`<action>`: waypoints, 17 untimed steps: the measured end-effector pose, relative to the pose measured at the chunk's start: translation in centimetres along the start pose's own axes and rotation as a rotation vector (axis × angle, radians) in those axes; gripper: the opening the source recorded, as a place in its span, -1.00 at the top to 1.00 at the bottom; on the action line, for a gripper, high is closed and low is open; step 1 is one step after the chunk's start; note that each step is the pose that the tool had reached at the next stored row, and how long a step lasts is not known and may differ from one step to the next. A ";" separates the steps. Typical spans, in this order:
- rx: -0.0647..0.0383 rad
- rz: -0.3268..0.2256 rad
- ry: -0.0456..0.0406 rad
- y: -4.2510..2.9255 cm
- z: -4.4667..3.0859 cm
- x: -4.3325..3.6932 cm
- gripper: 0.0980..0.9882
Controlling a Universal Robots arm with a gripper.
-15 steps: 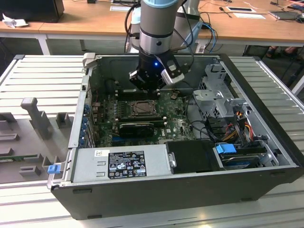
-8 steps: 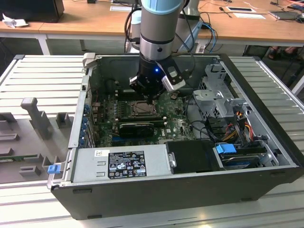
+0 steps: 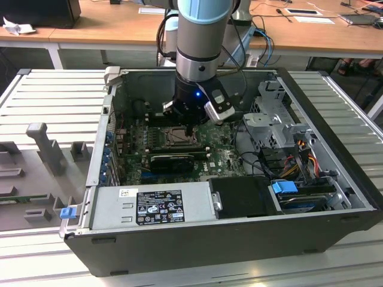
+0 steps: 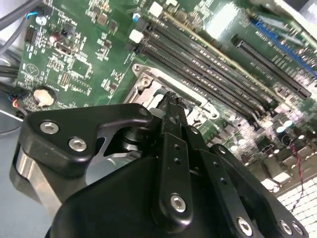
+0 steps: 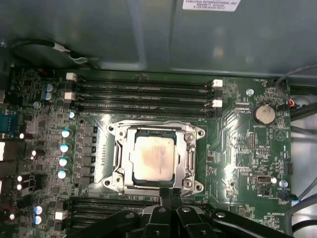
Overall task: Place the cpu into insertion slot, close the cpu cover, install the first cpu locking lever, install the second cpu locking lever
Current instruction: 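Install the second cpu locking lever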
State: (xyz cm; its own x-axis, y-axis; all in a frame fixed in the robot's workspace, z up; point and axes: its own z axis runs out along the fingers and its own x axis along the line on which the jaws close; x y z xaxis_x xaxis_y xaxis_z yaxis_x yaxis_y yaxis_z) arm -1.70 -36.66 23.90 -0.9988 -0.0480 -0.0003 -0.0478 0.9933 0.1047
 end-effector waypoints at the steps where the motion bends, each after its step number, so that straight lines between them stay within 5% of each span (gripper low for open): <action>1: 0.000 0.000 -0.0001 -0.23 0.04 0.07 0.98; 10: 0.000 0.000 0.0000 -1.03 0.44 2.93 0.98; 17: -0.006 -0.008 0.0006 -1.23 1.74 4.23 0.98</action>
State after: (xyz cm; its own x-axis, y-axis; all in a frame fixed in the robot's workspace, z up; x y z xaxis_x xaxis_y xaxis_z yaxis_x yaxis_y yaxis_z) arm -5.88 -37.91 22.04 -0.9984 -0.0565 -0.0007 -0.0562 0.9922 0.1111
